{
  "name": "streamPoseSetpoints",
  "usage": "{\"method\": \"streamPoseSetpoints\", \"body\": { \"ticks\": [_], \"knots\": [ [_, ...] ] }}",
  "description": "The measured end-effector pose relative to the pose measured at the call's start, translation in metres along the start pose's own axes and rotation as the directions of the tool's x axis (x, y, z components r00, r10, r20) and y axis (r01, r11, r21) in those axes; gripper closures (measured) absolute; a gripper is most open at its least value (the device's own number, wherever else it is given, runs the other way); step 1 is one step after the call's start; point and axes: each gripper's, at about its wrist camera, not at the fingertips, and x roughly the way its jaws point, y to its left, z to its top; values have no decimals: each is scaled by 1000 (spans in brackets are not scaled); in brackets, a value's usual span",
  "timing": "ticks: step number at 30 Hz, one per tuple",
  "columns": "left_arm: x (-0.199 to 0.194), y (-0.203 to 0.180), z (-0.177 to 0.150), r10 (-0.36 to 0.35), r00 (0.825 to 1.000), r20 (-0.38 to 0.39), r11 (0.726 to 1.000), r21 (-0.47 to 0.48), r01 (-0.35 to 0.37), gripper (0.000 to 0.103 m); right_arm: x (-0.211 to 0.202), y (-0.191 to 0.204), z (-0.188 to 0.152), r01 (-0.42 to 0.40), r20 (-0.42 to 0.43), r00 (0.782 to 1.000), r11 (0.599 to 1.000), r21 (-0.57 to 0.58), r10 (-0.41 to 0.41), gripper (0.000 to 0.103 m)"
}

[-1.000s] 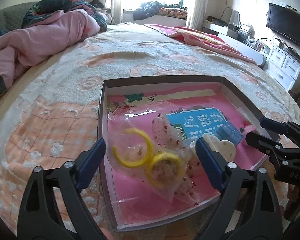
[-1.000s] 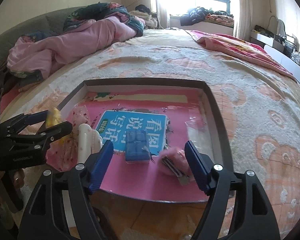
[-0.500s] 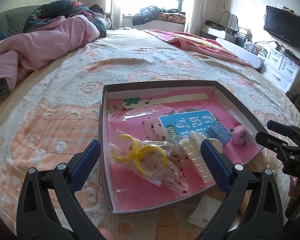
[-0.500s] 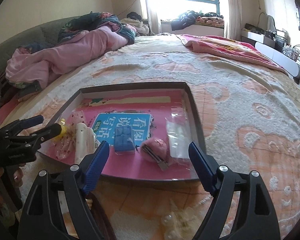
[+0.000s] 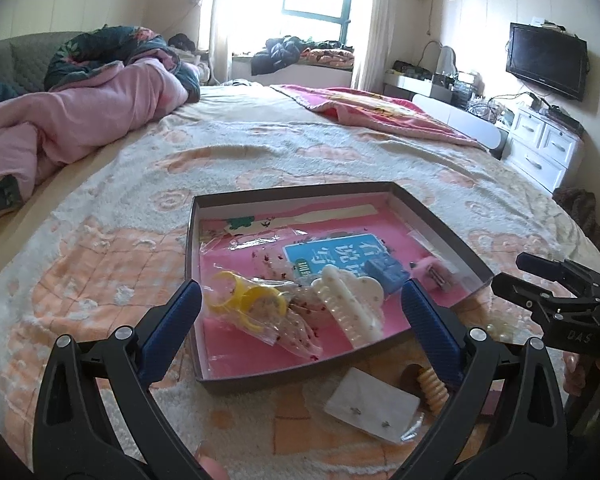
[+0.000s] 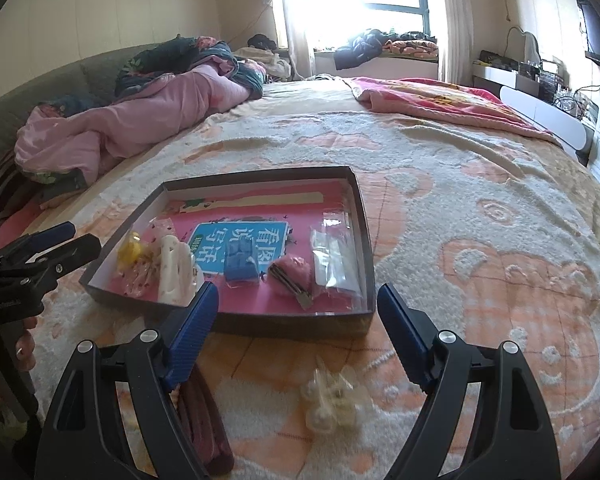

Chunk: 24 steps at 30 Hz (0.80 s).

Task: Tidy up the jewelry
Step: 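Withdraw both tools from the tray toward the remaining loose items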

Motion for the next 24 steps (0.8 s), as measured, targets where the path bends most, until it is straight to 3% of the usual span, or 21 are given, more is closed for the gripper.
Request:
{"method": "streamPoseSetpoints", "body": {
  "ticks": [24],
  "knots": [
    [-41,-25,-22,-43,998,52,999,21,42,12,-48,-1,-33,-3,23,1000,1000,9,2,24]
  ]
}}
